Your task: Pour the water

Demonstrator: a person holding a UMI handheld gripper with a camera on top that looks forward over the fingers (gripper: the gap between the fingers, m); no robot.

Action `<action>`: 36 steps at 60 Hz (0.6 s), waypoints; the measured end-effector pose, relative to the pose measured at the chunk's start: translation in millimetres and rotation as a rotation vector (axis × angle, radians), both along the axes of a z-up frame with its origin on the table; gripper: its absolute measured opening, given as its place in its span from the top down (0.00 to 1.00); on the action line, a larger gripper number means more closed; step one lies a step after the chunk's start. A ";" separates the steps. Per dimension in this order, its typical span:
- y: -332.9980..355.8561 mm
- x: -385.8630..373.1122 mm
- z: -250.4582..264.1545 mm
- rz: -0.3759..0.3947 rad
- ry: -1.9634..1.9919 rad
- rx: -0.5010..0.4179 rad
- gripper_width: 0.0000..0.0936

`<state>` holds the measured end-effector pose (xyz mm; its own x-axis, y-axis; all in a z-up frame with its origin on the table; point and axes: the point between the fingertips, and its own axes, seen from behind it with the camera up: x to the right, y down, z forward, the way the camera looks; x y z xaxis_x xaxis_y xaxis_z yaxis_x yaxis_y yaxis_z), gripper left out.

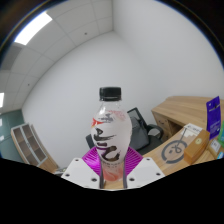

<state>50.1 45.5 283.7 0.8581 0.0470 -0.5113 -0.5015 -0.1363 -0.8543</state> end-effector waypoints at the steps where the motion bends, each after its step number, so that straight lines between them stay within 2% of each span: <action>1: 0.3 8.1 -1.5 -0.013 -0.045 0.004 0.72; 5: 0.5 42.5 -22.7 -0.055 -0.205 0.005 0.72; 14: 3.5 93.4 -87.2 -0.102 -0.436 -0.080 0.72; 23: 6.0 115.1 -151.1 -0.083 -0.516 -0.165 0.72; 36: 9.2 131.4 -208.7 -0.064 -0.497 -0.213 0.72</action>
